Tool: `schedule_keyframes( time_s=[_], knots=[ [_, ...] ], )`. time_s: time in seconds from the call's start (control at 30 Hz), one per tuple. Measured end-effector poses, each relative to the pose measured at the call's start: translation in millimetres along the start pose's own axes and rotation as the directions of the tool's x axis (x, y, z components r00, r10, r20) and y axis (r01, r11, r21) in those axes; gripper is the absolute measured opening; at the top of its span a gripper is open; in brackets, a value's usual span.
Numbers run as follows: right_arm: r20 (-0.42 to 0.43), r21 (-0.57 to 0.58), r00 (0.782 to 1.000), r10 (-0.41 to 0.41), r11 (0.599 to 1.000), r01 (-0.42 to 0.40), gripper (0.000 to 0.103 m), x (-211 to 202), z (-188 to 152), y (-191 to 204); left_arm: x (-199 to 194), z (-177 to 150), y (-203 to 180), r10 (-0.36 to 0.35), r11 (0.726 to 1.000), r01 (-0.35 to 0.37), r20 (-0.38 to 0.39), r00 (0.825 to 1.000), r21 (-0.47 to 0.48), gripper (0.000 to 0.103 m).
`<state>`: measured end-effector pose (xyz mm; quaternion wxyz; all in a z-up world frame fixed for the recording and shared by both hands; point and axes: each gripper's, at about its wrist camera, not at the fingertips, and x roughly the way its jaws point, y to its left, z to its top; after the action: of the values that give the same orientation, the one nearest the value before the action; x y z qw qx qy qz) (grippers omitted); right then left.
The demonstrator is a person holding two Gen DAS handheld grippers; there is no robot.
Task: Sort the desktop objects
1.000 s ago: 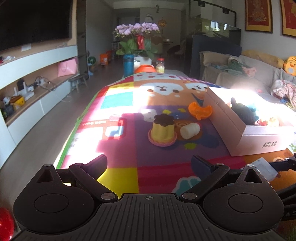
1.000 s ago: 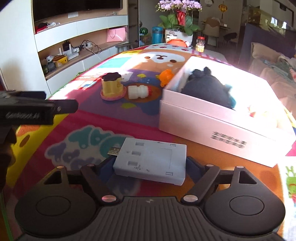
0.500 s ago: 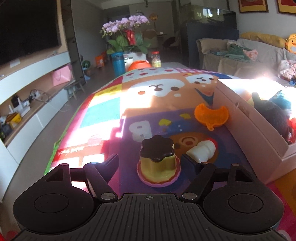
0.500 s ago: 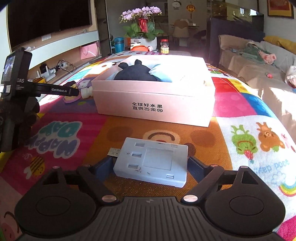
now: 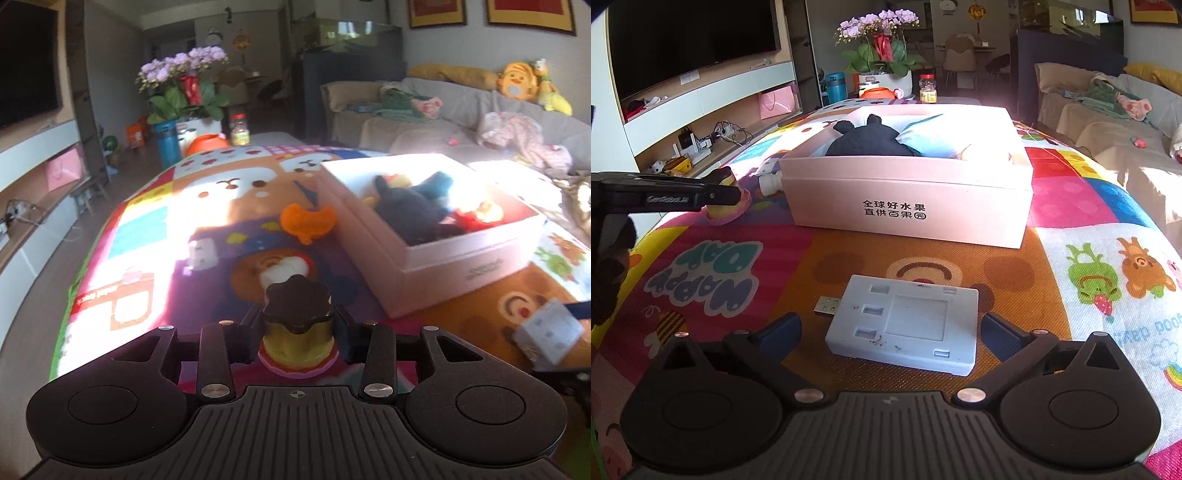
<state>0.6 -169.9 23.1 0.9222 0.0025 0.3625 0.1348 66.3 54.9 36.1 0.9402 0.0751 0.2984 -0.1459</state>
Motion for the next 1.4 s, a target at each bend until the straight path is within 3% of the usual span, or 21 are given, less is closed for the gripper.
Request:
schedule_keyframes(
  time_s=[0.13, 0.23, 0.33, 0.43, 0.53, 0.7, 0.93, 1.07, 1.17, 1.4],
  knots=[
    [-0.006, -0.014, 1.000, -0.011, 1.000, 0.011, 0.103, 1.3, 0.3, 2.2, -22.0, -20.1, -26.9, -0.140, 0.989, 0.141, -0.018, 0.990, 0.048, 0.045],
    [-0.008, -0.019, 1.000, -0.016, 1.000, 0.016, 0.103, 1.7, 0.6, 3.2, -29.7, -33.1, -41.4, -0.186, 0.979, 0.188, -0.033, 0.982, 0.082, 0.052],
    [-0.012, -0.029, 1.000, -0.025, 0.999, 0.024, 0.103, 2.6, 0.8, 4.8, -32.2, -42.6, -48.9, -0.155, 0.980, 0.158, -0.034, 0.987, 0.119, 0.061],
    [-0.015, -0.038, 0.999, -0.032, 0.999, 0.031, 0.103, 3.0, 0.6, 6.5, -28.2, -46.4, -47.9, -0.142, 0.984, 0.148, -0.060, 0.988, 0.098, 0.071],
    [-0.017, -0.043, 0.999, -0.035, 0.998, 0.034, 0.103, 3.5, 0.7, 7.6, -21.8, -47.7, -49.8, -0.111, 0.988, 0.119, -0.090, 0.990, 0.095, 0.073],
    [-0.023, -0.045, 0.999, -0.026, 0.999, 0.025, 0.103, 2.7, -0.3, 6.8, -14.8, -49.1, -47.9, -0.106, 0.994, 0.106, -0.096, 0.990, 0.001, 0.086],
    [-0.042, -0.079, 0.998, -0.048, 0.996, 0.044, 0.103, 4.9, 2.0, 11.8, -15.3, -50.7, -47.7, -0.100, 0.995, 0.100, -0.091, 0.991, -0.004, 0.093],
    [-0.030, -0.033, 0.998, -0.063, 0.998, 0.061, 0.103, 6.7, 5.5, 9.1, -15.1, -51.2, -48.1, -0.093, 0.996, 0.092, -0.091, 0.992, -0.009, 0.095],
    [-0.031, -0.060, 0.997, -0.077, 0.995, 0.075, 0.092, 4.7, 6.7, 12.3, -15.2, -51.4, -47.9, -0.093, 0.996, 0.092, -0.089, 0.992, -0.013, 0.095],
    [0.023, -0.105, 0.997, -0.071, 0.992, 0.073, 0.092, -21.1, 4.5, 17.8, -13.5, -49.3, -50.5, -0.079, 0.997, 0.079, -0.095, 0.992, -0.001, 0.095]
  ],
)
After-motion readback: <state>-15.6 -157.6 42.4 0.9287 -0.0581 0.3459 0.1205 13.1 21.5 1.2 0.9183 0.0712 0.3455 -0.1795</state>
